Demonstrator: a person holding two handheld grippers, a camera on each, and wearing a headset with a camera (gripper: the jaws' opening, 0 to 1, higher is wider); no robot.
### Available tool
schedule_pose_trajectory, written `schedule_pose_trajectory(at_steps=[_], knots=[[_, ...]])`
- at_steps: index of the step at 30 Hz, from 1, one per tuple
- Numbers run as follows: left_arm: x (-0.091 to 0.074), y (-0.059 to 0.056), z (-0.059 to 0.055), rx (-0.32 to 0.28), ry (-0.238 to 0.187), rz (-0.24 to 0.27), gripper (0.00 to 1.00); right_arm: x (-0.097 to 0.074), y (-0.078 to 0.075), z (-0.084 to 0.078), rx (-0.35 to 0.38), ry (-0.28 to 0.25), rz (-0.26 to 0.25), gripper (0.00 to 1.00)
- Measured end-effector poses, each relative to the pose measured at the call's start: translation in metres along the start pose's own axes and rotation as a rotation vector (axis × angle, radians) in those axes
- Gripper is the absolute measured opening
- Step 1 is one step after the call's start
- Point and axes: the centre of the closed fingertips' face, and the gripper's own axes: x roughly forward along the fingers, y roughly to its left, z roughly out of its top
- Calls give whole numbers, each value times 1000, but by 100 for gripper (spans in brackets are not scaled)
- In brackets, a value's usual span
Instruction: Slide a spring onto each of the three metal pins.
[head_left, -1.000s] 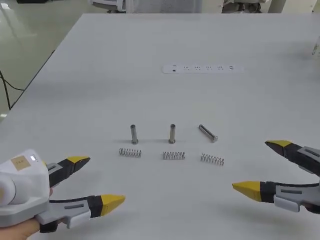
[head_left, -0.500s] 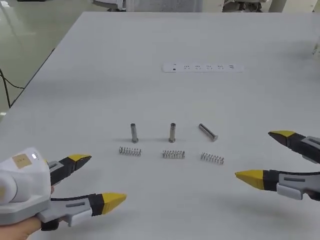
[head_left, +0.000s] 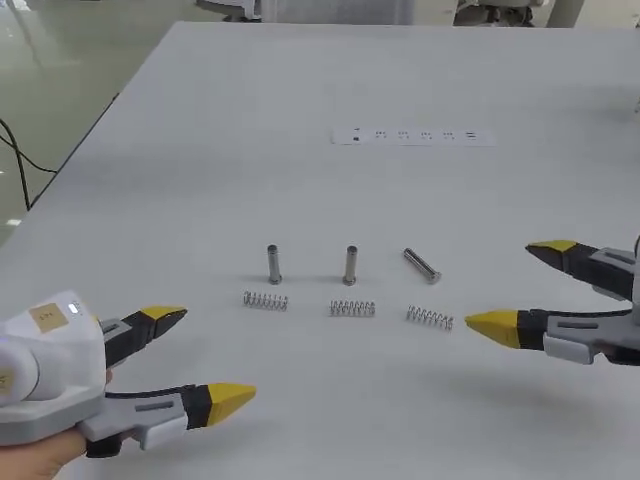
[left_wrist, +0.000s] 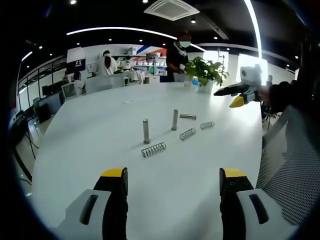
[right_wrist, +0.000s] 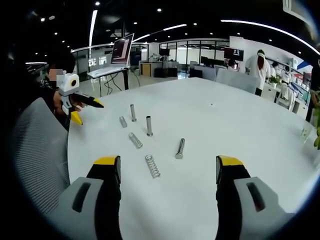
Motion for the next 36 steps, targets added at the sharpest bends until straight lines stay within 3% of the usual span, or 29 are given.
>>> schedule_pose_trajectory(at_steps=[20,36], knots=[[2,-1,-3,-6,11,-9,72,36,-14,10,4,56,30,72],[-2,-3,-5,-12,15,2,71,58,-30,14,11,121,-14,65]])
